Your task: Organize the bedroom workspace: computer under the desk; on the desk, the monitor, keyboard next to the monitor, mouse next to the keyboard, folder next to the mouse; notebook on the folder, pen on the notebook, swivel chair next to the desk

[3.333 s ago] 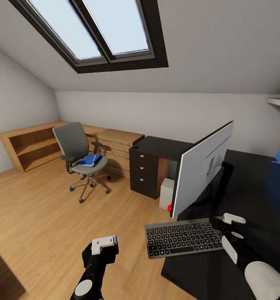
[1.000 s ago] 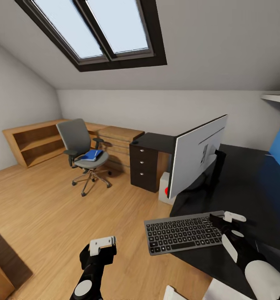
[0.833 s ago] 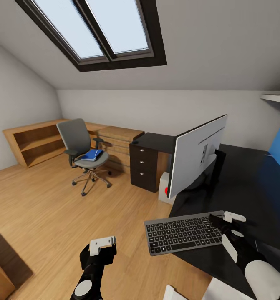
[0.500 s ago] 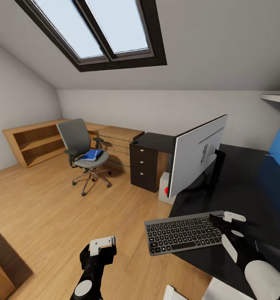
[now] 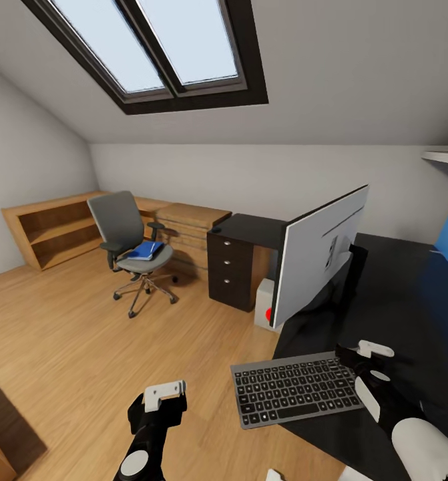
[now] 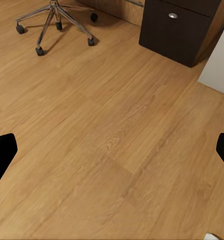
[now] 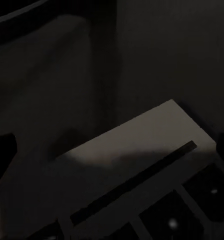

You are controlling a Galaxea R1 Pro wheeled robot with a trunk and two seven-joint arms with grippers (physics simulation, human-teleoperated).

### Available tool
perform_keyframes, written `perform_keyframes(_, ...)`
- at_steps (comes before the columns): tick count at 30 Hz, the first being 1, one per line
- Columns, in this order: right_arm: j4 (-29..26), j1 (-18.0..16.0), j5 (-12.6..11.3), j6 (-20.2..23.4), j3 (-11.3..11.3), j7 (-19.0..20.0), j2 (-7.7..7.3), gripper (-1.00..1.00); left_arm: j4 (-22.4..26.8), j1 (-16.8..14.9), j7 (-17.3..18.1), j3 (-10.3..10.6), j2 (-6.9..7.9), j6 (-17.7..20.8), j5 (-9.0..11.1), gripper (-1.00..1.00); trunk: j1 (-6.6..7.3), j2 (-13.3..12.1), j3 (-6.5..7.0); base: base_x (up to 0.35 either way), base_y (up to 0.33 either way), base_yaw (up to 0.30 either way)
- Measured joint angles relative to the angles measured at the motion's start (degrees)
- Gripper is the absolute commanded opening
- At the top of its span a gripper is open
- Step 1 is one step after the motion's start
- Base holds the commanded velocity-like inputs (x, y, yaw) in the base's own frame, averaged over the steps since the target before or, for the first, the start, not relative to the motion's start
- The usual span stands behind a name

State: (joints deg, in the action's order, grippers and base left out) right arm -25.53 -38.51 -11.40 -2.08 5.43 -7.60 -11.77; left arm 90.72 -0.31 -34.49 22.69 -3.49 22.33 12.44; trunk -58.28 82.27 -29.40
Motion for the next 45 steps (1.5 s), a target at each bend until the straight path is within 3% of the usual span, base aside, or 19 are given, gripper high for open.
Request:
perform_keyframes(17, 0.24, 0.00, 0.10, -0.02, 0.02, 0.03, -0.07, 1.00, -0.27, 0.00, 0.00, 0.15, -0.03, -0.01, -0.09, 1.00, 0.02, 0.01, 0.00, 0.140, -0.020, 0.000)
perform_keyframes(23, 0.64, 0.05, -0.30, 0.09, 0.07, -2.80, -0.08, 1.00, -0.27, -0.01, 0.00, 0.18, -0.03, 0.00, -0.10, 1.00, -0.01, -0.01, -0.01, 0.076, -0.020, 0.000)
perform_keyframes(34, 0.56, 0.05, -0.30, 0.09, 0.06, -3.44, -0.14, 1.00, -0.27, 0.00, 0.00, 0.21, -0.03, 0.00, -0.10, 1.00, -0.01, -0.01, -0.01, 0.002, 0.000, 0.000)
perform_keyframes(40, 0.57, 0.05, -0.29, 0.11, 0.03, -5.87, -0.34, 1.00, -0.27, -0.01, 0.00, 0.26, -0.04, 0.00, -0.09, 1.00, 0.00, -0.01, -0.01, 0.111, 0.000, 0.000)
perform_keyframes(45, 0.60, 0.05, 1.51, 0.21, 0.06, -6.32, -0.37, 1.00, -0.27, -0.01, 0.00, 0.31, -0.04, 0.00, -0.06, 1.00, -0.01, -0.01, -0.01, 0.021, 0.000, 0.000)
